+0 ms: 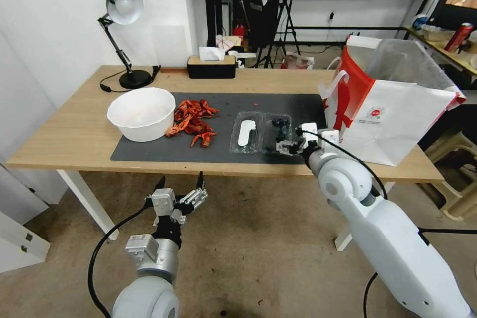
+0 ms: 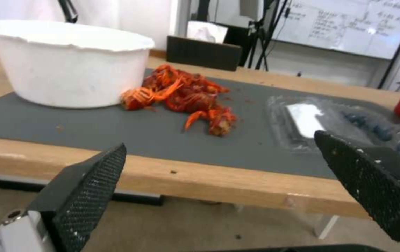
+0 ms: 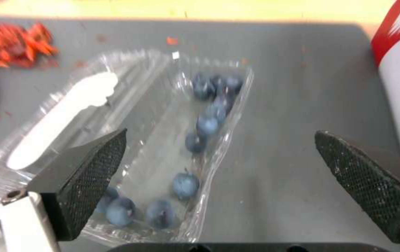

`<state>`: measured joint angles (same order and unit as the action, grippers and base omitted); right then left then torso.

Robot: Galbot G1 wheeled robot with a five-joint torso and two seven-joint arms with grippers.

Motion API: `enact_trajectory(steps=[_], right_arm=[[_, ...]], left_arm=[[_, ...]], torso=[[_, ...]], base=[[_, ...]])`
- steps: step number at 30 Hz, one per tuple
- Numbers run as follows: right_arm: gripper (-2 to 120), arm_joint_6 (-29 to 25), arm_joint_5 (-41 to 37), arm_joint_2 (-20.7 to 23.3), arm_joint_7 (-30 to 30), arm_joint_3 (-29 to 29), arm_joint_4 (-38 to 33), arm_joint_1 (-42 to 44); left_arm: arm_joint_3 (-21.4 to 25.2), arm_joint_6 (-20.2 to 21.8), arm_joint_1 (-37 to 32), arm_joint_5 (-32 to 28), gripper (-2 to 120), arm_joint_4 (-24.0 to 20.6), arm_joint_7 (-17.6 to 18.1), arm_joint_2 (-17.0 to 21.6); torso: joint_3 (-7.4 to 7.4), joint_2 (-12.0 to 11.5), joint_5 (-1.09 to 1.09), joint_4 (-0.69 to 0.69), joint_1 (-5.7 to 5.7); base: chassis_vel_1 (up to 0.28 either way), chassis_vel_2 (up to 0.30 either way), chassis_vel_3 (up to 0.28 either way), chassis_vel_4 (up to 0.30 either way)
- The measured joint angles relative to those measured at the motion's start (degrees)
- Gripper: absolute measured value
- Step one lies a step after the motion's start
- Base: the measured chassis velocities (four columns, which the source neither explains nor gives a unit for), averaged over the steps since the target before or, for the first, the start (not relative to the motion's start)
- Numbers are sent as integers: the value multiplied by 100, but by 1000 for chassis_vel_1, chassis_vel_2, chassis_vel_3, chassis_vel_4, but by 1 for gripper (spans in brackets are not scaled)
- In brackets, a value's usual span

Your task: Close the takeout container lid, then place the container into the takeout bag.

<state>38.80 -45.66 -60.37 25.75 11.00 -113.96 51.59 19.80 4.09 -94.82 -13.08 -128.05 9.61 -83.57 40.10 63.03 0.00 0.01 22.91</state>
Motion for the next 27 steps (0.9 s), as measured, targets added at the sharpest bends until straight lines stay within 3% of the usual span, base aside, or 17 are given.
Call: enact_trajectory(steps=[4,7,9,11,13,15,23,27], right_arm=[[100,-625,285,112,-430,251,-182,360],[100,-1873,877,208,-1111,577,-373,937],[100,-2020,950,207,-1172,615,-396,1009],[100,-2728,1335,157,-1478,862,-531,1525],[100,-2795,1374,150,-1508,894,-548,1594],[100,-3527,1794,-10,-1794,1271,-683,2401],[100,-4810,2421,-622,-2298,1925,-764,3885],[100,-5029,2571,-812,-2378,1974,-754,4294]], left_arm=[[-16,-47,6,-27,100,8,-64,9],[-25,-119,14,-104,100,12,-202,40],[-25,-127,13,-112,100,11,-215,39],[-24,-143,2,-136,100,-17,-248,36],[-24,-144,2,-136,100,-19,-249,37],[-39,-148,-1,-139,100,-29,-272,57],[-106,-189,-16,-155,100,-30,-328,120],[-108,-223,-16,-187,100,-28,-348,138]], torso=[[0,0,0,-2,0],[0,0,0,-3,0],[0,0,-1,-1,0],[0,0,1,0,0],[0,0,0,-1,0],[0,0,1,-2,0],[0,0,0,-3,-1],[0,1,-2,-1,0]], base=[[0,0,0,0],[0,0,0,0],[0,0,0,0],[0,0,0,0],[0,0,0,0],[0,0,0,0],[0,0,0,0],[0,0,0,0]])
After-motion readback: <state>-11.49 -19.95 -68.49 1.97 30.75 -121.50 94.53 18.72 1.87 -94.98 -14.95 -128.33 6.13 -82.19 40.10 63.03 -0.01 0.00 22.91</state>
